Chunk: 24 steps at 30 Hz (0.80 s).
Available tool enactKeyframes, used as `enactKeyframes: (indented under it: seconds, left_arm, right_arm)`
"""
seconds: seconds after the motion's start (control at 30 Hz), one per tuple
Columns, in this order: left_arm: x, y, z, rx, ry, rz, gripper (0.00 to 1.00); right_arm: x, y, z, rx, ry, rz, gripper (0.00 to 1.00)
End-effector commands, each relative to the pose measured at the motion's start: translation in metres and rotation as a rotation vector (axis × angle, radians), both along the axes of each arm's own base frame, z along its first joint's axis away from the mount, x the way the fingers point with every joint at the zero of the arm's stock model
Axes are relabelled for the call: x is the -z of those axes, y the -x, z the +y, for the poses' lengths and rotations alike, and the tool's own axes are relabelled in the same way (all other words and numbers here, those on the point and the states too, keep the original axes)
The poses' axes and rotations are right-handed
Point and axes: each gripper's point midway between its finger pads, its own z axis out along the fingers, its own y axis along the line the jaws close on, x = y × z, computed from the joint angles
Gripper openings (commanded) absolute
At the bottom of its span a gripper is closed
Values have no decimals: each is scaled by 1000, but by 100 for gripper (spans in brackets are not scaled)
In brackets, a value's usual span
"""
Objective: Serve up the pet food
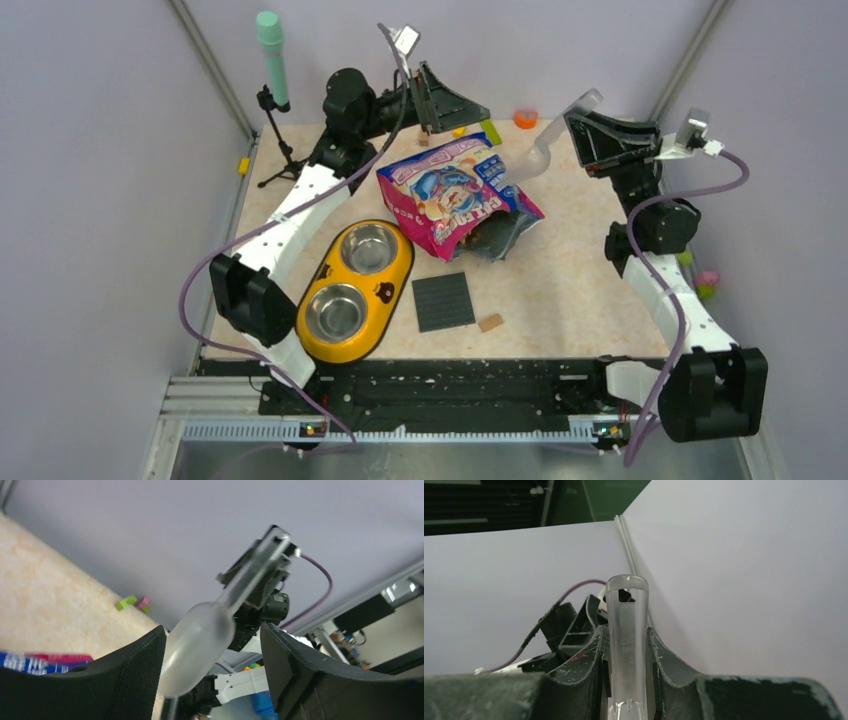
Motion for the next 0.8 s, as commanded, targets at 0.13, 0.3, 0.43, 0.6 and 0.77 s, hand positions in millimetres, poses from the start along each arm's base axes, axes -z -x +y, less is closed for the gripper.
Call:
enactKeyframes:
  seconds: [0.13, 0.3, 0.43, 0.6, 0.77]
  left_arm:
    - [-59, 51, -19, 150, 73, -445, 73]
    - [-41, 61, -50, 183, -36, -515, 73]
    - [-27, 55, -60, 177, -68, -516, 72]
    - [-18, 65, -73, 246, -65, -506, 71]
    - [-9, 73, -83, 283, -63, -486, 62]
  right_arm:
    - [-25, 48, 29, -321, 62, -194, 0]
    - [-25, 49, 30, -370, 48, -178, 0]
    - [-27, 51, 31, -393, 51, -173, 0]
    - [-23, 46, 33, -411, 57, -143, 0]
    - [-22, 44, 34, -416, 53, -136, 0]
